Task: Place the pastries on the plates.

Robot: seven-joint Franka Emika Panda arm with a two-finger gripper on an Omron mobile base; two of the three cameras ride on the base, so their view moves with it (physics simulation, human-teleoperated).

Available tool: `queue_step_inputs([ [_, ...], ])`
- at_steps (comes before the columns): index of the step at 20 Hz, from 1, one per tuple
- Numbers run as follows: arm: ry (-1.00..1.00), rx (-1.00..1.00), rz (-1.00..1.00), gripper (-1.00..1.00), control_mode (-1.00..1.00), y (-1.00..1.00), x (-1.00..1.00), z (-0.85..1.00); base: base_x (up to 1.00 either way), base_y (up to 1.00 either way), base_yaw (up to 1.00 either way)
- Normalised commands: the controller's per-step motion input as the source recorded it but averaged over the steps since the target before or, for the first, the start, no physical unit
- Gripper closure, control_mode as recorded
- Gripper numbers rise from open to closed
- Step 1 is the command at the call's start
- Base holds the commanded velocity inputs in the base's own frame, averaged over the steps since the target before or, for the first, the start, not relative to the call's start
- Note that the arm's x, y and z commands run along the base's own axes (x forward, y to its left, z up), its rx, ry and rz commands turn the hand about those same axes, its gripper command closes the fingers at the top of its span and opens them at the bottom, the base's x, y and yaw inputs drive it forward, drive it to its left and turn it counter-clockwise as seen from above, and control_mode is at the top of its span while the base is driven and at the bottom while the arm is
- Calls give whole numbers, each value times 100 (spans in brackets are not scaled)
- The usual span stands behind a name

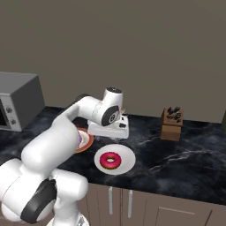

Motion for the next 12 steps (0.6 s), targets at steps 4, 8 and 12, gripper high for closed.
queue_step_inputs([
  [4, 0, 0, -12, -100, -100, 61, -8, 40, 0, 0, 0],
  [8, 1, 0, -14, -100, -100, 65, -32, 40, 0, 0, 0],
  [12, 0, 0, -7, -100, -100, 63, -57, 37, 0, 0, 0],
])
